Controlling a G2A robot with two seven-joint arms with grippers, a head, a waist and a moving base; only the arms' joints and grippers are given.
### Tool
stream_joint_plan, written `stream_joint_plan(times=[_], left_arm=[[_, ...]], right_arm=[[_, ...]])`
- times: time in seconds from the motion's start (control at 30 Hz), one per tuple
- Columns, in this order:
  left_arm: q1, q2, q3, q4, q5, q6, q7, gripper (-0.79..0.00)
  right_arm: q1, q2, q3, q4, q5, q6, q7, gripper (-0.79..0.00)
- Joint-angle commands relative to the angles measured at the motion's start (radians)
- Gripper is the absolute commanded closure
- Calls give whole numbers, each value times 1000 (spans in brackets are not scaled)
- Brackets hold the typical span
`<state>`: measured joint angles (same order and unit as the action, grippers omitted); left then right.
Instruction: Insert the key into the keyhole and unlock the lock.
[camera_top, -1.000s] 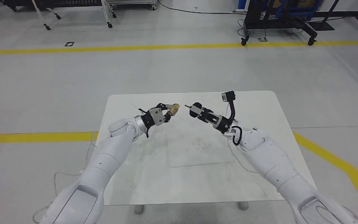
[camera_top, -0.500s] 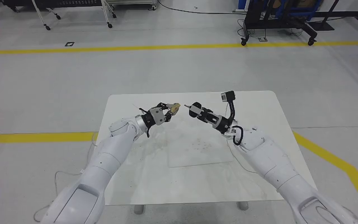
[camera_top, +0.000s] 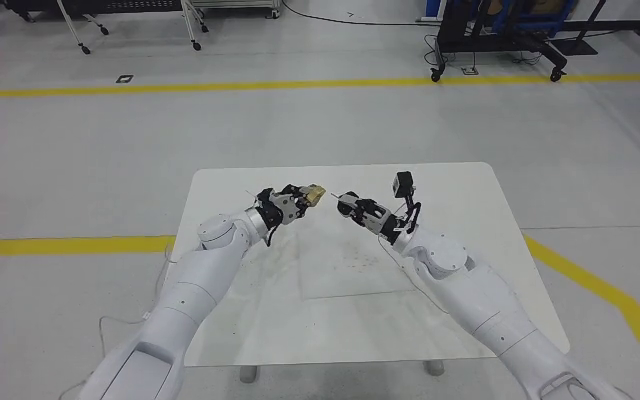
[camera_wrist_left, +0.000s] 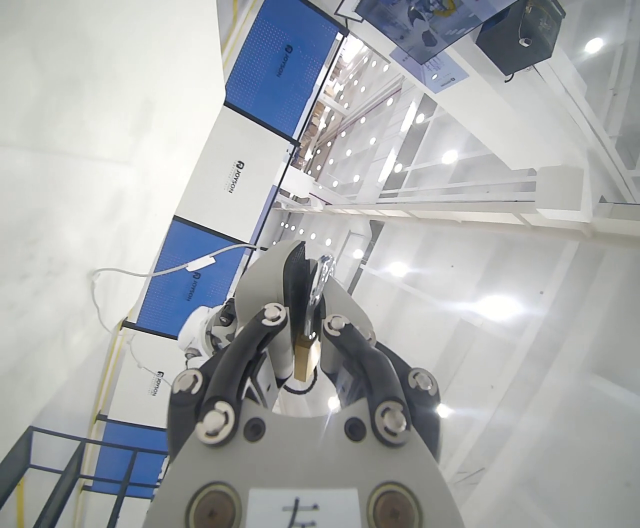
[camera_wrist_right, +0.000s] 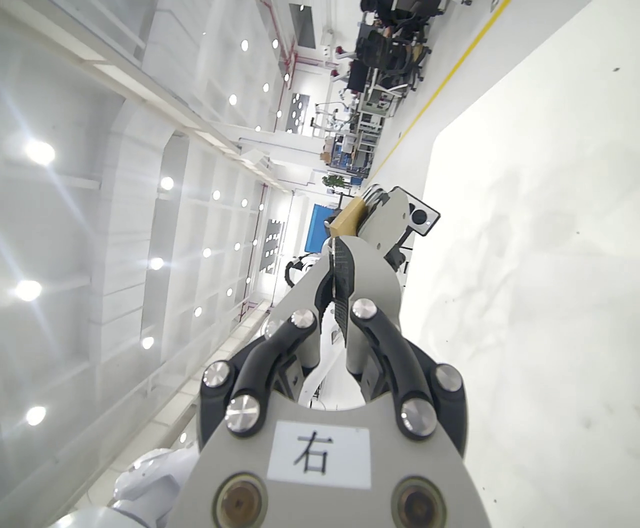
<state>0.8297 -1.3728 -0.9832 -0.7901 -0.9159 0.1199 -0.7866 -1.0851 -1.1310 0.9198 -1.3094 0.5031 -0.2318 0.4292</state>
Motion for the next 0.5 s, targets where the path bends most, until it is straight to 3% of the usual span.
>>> stream_joint_plan(times=[0.0,0.2,0.47], left_arm=[[4,1,-3,-11,16,4,21,0],[13,7,1,-45,141,-75,110,0],[30,9,-9,-78,192,-65,170,0]], right_arm=[[-9,0,6,-7,-15,25,-19,0],[-14,-11,4,-13,-15,46,-20,0],[-13,-33,-20,-1,-38,70,-72,0]])
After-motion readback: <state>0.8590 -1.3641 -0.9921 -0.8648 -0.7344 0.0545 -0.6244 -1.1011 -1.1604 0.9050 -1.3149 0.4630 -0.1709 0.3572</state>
